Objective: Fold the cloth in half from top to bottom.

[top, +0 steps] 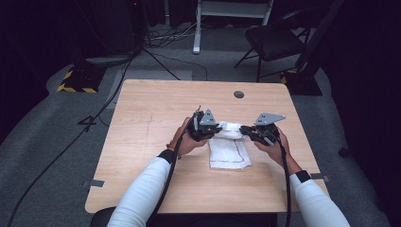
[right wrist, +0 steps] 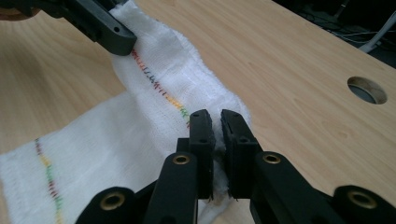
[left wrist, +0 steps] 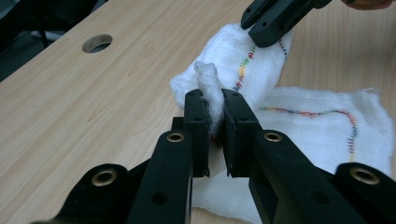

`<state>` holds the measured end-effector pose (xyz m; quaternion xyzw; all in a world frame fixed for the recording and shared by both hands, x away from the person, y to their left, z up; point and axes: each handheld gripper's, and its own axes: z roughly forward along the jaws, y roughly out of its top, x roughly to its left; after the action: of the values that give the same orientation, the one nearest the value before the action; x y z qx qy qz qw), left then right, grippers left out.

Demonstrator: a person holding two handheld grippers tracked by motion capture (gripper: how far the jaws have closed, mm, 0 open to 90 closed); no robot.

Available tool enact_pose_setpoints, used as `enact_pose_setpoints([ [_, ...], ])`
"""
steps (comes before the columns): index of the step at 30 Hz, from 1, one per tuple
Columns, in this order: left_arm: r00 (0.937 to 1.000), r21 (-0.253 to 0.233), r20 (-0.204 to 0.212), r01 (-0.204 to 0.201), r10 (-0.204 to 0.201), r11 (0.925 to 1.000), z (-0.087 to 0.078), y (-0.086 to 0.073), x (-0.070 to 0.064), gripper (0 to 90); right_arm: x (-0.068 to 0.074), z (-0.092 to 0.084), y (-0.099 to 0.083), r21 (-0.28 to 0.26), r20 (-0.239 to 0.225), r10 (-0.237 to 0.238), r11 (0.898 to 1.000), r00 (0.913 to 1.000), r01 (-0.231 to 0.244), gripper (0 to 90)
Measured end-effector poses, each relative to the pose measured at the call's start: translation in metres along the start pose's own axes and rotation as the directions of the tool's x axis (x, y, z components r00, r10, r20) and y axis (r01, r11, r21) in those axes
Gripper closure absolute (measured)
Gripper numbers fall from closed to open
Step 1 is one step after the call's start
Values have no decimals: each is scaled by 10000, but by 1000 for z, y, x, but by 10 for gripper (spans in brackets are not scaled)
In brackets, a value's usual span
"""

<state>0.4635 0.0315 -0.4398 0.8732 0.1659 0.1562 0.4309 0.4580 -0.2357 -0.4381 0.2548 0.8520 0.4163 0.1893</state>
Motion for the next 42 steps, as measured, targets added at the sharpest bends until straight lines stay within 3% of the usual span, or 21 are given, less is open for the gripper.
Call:
enact_pose_setpoints([
  [5,9994,30,223,-251,250,9997,-4,-2,-11,811,7,-11,-3,-108,-169,-98,9999,9998,96,835],
  [15,9950,331,806,-611,583,9976,-13,-14,-32,800,28,-19,-10,369,-717,-606,9973,9956,633,830],
  [20,9891,671,1227,-896,809,9937,-14,-21,-47,794,39,-26,-20,569,-1052,-696,9955,9920,759,824],
  [26,9836,1084,1404,-1289,1132,9857,-14,-31,-65,766,54,-31,-33,770,-1138,-849,9926,9899,940,799],
  [33,9796,1435,1652,-1385,1142,9799,-17,-41,-71,792,53,-35,-53,1144,-1213,-412,9919,9918,552,767],
  [37,9805,1492,1689,-1265,1008,9807,-21,-45,-70,793,54,-39,-59,1141,-1375,-304,9924,9900,464,754],
  [42,9837,1465,1580,-1095,860,9831,-32,-51,-70,774,57,-49,-62,1001,-1213,-316,9940,9921,439,712],
])
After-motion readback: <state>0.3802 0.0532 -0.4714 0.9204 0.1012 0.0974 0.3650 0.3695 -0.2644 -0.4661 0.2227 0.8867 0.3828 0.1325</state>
